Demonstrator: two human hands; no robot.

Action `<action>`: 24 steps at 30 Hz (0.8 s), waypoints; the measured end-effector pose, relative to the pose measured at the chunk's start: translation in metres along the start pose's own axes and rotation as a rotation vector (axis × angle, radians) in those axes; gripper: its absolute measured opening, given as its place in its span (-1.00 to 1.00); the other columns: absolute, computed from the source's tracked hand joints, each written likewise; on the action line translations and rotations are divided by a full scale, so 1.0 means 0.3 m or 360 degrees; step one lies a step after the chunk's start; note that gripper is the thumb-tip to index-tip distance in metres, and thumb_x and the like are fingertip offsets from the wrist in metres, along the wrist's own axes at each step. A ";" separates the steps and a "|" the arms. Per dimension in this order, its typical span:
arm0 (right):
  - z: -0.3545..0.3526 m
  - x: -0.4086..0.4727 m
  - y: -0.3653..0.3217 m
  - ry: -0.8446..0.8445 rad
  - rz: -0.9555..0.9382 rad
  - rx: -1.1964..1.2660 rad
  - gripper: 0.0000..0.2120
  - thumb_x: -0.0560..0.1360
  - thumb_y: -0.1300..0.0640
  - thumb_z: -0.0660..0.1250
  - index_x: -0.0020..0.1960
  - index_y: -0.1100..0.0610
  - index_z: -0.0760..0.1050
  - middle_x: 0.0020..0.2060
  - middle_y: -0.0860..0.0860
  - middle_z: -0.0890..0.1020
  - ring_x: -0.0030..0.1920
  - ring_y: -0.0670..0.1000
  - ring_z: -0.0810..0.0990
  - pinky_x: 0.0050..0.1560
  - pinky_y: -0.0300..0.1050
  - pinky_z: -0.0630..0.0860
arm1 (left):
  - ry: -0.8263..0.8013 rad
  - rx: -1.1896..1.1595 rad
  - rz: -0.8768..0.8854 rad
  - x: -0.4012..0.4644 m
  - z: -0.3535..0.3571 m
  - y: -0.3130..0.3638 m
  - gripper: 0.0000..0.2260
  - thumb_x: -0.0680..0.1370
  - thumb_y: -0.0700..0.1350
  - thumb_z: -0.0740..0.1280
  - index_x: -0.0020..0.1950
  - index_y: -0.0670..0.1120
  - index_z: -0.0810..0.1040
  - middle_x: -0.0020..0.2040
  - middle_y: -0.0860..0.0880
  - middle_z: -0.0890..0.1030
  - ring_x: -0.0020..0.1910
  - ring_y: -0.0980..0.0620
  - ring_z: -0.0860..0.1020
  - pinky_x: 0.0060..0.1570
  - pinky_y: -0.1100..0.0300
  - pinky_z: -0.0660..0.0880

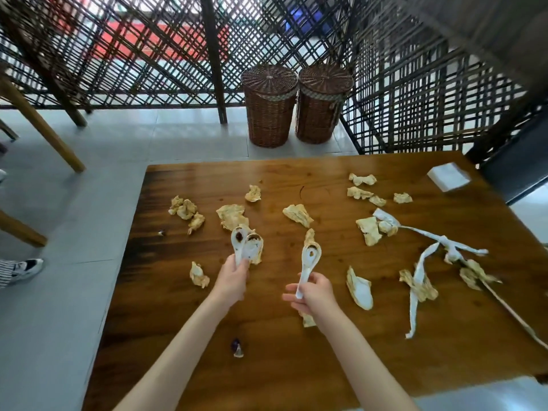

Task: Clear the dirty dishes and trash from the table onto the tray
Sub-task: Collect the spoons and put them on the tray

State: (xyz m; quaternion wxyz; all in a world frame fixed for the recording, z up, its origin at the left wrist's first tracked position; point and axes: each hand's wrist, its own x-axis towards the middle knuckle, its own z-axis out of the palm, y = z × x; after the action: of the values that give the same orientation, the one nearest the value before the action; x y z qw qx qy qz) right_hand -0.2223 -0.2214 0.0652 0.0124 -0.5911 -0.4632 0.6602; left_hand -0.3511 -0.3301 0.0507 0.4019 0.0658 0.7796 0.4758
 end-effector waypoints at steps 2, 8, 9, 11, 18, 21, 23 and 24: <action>-0.020 -0.019 0.028 0.0033 -0.0003 0.0026 -0.62 0.58 0.25 0.21 0.38 0.11 0.31 -0.13 0.04 0.64 -0.32 -0.06 0.69 -0.43 -0.27 0.53 | -0.0019 0.0002 0.0045 -0.039 0.031 -0.013 -0.80 0.65 -0.01 0.09 -0.08 -0.05 0.41 -0.30 -0.02 0.36 -0.43 0.09 0.31 -0.55 0.25 0.25; -0.108 -0.064 0.106 0.0119 -0.0021 0.0117 -0.67 0.54 0.25 0.28 0.29 0.14 0.38 -0.14 0.05 0.65 -0.28 -0.05 0.70 -0.27 -0.19 0.63 | -0.0024 0.0113 0.0084 -0.116 0.082 -0.041 -0.66 0.65 0.06 0.03 -0.19 -0.08 0.42 -0.37 0.01 0.35 -0.46 0.08 0.29 -0.45 0.19 0.20; -0.126 -0.072 0.116 0.0128 -0.0027 0.0145 -0.69 0.53 0.25 0.30 0.26 0.15 0.40 -0.13 0.05 0.66 -0.25 -0.03 0.70 -0.26 -0.19 0.63 | -0.0042 0.0112 0.0082 -0.128 0.086 -0.045 -0.65 0.65 0.06 0.02 -0.19 -0.09 0.42 -0.37 0.00 0.35 -0.47 0.08 0.28 -0.46 0.20 0.19; -0.159 -0.088 0.128 0.0144 -0.0029 0.0196 -0.73 0.52 0.26 0.31 0.20 0.17 0.42 -0.10 0.08 0.65 -0.20 0.00 0.70 -0.33 -0.21 0.61 | -0.0071 0.0085 0.0046 -0.147 0.095 -0.049 -0.65 0.66 0.05 0.02 -0.17 -0.11 0.43 -0.34 -0.04 0.38 -0.49 0.07 0.28 -0.49 0.21 0.20; -0.295 -0.102 0.136 0.0214 -0.0072 0.0267 -0.79 0.53 0.21 0.32 0.14 0.25 0.49 -0.10 0.14 0.63 -0.12 0.04 0.63 -0.31 -0.17 0.56 | -0.0248 -0.0049 -0.0109 -0.213 0.176 -0.033 -0.68 0.66 0.02 0.04 -0.11 -0.13 0.43 -0.36 -0.04 0.36 -0.53 0.09 0.26 -0.54 0.25 0.21; -0.378 -0.093 0.137 0.0184 -0.0099 0.0294 -0.85 0.53 0.21 0.33 0.08 0.23 0.51 -0.12 0.15 0.63 -0.12 0.06 0.63 -0.29 -0.16 0.56 | -0.0321 -0.0019 -0.0138 -0.231 0.249 -0.024 -0.68 0.66 0.03 0.02 -0.09 -0.12 0.43 -0.37 -0.03 0.37 -0.53 0.10 0.26 -0.51 0.24 0.22; -0.449 -0.088 0.140 0.0165 -0.0110 0.0329 -0.90 0.52 0.23 0.32 0.04 0.20 0.50 -0.16 0.14 0.65 -0.15 0.06 0.64 -0.27 -0.14 0.58 | -0.0339 -0.0014 -0.0124 -0.243 0.318 -0.018 -0.68 0.66 0.01 0.01 -0.13 -0.11 0.44 -0.43 0.00 0.38 -0.55 0.10 0.26 -0.52 0.26 0.20; -0.493 -0.085 0.141 0.0160 -0.0119 0.0333 -0.90 0.52 0.25 0.32 0.03 0.19 0.50 -0.18 0.14 0.65 -0.17 0.05 0.65 -0.29 -0.14 0.58 | -0.0350 -0.0031 -0.0114 -0.249 0.359 -0.014 -0.68 0.66 -0.01 0.01 -0.15 -0.11 0.44 -0.46 0.01 0.38 -0.57 0.10 0.26 -0.53 0.26 0.19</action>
State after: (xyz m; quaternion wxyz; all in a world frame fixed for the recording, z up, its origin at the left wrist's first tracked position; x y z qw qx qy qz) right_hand -0.0750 -0.1717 0.0772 0.1218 -0.6012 -0.4122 0.6736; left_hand -0.2256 -0.2944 0.0654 0.5023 0.0858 0.7279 0.4587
